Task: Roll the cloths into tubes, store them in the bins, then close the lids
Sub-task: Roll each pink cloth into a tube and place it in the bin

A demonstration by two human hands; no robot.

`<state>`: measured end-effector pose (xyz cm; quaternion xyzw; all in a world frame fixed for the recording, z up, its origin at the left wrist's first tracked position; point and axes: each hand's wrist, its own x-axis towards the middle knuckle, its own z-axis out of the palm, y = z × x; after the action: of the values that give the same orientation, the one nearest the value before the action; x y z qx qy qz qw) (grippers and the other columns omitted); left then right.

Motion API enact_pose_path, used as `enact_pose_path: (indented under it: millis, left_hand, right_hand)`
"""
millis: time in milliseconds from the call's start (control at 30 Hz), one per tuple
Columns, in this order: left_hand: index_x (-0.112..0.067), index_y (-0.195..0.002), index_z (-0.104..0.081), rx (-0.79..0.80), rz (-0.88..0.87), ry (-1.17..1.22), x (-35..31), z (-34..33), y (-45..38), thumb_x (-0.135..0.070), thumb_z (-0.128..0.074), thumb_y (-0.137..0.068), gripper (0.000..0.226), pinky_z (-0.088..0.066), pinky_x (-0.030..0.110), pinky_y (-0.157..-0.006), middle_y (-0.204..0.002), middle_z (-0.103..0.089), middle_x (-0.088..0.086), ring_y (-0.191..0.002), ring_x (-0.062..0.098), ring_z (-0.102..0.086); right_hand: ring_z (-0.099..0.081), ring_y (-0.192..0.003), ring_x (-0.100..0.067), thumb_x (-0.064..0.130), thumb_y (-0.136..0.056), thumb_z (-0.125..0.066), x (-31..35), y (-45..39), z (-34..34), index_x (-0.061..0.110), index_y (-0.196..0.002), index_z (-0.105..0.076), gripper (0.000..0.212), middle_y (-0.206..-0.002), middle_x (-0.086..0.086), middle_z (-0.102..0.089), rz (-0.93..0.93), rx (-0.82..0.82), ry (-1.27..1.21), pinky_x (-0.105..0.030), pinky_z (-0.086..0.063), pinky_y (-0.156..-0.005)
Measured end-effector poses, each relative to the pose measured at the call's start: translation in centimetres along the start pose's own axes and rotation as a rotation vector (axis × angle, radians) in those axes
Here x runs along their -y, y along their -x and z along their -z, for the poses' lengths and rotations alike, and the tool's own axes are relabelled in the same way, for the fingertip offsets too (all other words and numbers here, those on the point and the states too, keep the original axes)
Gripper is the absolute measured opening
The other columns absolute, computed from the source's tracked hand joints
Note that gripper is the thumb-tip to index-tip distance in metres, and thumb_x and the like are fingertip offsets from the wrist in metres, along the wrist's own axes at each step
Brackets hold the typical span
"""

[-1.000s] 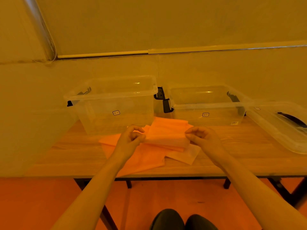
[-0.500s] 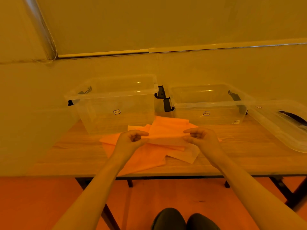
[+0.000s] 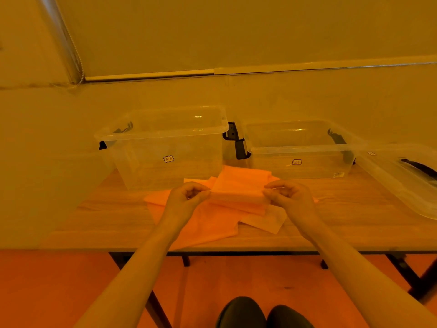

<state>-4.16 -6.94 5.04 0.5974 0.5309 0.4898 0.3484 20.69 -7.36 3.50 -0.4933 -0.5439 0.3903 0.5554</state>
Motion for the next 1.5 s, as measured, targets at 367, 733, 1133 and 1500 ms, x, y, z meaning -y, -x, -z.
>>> enact_pose_path:
  millis: [367, 733, 1133, 1500]
  left_hand:
    - [-0.028, -0.089, -0.068, 0.037, -0.038, 0.001, -0.4, 0.4, 0.3, -0.009, -0.059, -0.092, 0.021, -0.042, 0.011, -0.064, -0.088, -0.065, -0.010, -0.079, 0.001, -0.057]
    - [-0.035, -0.084, -0.071, 0.040, -0.044, -0.052, -0.4, -0.1, 0.3, -0.015, -0.071, -0.083, 0.020, -0.050, 0.026, -0.077, -0.089, -0.069, -0.007, -0.088, 0.011, -0.062]
    - [-0.024, -0.087, -0.073, 0.018, -0.039, 0.011, 0.0, -0.4, 0.4, -0.012, -0.071, -0.083, 0.013, -0.049, 0.012, -0.070, -0.088, -0.071, -0.010, -0.078, -0.007, -0.063]
    - [-0.018, -0.089, -0.068, 0.019, -0.104, -0.070, 0.7, -0.8, 0.0, -0.005, -0.063, -0.088, 0.013, -0.048, 0.029, -0.078, -0.087, -0.066, -0.007, -0.076, -0.004, -0.059]
  right_hand:
    - [-0.062, -0.096, -0.003, 0.012, -0.089, -0.063, 0.3, -0.1, 0.4, 0.022, -0.098, -0.070, 0.015, -0.106, 0.009, -0.065, -0.004, 0.072, 0.034, -0.017, -0.055, -0.073]
    - [-0.064, -0.092, -0.006, 0.008, -0.084, -0.067, 0.1, 0.0, 0.7, 0.014, -0.096, -0.071, 0.013, -0.099, 0.005, -0.068, 0.001, -0.006, 0.022, -0.015, -0.053, -0.068]
    - [-0.069, -0.087, -0.009, 0.017, -0.083, -0.071, -0.2, 0.4, 1.1, 0.017, -0.094, -0.064, 0.013, -0.092, 0.000, -0.074, -0.049, 0.010, -0.046, -0.025, -0.055, -0.073]
    - [-0.065, -0.082, 0.006, 0.007, -0.079, -0.073, 0.1, 0.4, 1.6, 0.019, -0.093, -0.069, 0.018, -0.098, 0.007, -0.068, -0.016, 0.045, 0.041, -0.011, -0.051, -0.065]
